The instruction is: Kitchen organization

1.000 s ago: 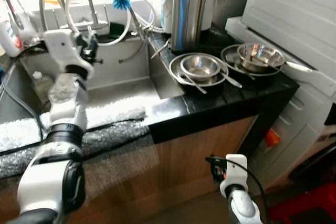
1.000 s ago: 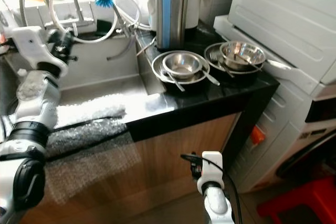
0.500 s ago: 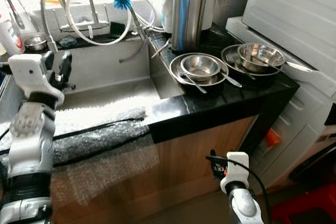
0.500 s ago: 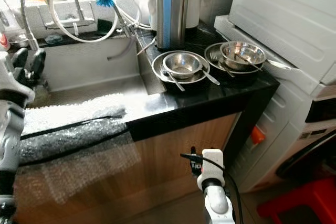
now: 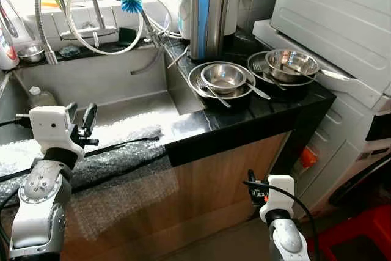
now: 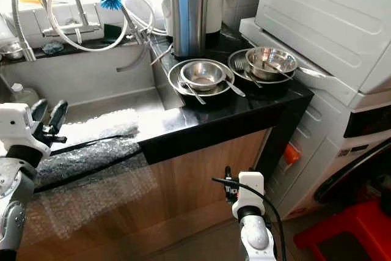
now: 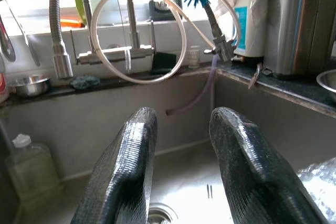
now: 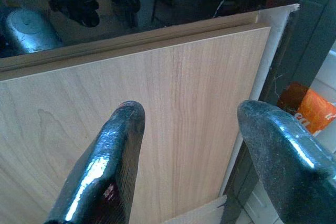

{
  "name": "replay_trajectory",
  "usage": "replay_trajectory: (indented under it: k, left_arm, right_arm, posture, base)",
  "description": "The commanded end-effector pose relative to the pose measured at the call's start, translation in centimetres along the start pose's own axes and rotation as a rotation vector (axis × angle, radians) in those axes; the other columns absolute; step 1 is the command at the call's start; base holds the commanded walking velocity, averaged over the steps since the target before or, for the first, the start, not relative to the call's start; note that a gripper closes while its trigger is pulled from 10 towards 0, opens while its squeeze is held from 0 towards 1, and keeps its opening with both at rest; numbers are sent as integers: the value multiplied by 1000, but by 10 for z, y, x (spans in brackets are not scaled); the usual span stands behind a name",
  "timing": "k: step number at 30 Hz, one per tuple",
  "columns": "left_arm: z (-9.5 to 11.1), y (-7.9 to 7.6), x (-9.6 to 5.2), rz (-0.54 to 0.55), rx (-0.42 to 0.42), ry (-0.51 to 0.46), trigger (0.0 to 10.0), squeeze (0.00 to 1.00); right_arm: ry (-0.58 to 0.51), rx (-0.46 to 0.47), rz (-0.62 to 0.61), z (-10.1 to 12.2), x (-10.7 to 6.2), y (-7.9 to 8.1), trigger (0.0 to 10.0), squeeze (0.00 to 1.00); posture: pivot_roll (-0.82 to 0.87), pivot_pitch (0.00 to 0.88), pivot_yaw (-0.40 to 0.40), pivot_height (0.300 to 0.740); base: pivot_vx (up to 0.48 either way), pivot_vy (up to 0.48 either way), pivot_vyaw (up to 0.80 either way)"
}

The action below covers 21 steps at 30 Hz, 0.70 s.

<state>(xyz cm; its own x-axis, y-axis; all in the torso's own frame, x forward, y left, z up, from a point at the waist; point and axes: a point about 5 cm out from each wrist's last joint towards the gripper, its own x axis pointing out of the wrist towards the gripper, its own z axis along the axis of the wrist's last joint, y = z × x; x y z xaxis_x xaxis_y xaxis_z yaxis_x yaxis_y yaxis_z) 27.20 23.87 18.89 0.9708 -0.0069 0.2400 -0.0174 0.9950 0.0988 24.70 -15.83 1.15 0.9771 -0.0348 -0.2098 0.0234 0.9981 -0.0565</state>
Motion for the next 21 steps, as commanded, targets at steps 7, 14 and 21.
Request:
replay_trajectory:
  k: [7, 14, 21]
  left_arm:
    - [5, 0, -5, 8, 28, 17, 10000, 0]
    - [6, 0, -5, 10, 27, 23, 10000, 0]
    - [-29, -46, 9, 60, -130, 14, 10000, 0]
  right_arm:
    - [-22, -2, 0, 6, 0, 0, 10000, 0]
    - [-22, -2, 0, 6, 0, 0, 10000, 0]
    - [-418, -52, 25, 96, 7, 7, 10000, 0]
  posture:
    - [-135, 0, 19, 740]
    - [-135, 0, 19, 740]
    - [-134, 0, -8, 740]
  base:
    - [0, 0, 0]
    - [0, 0, 0]
    - [0, 0, 0]
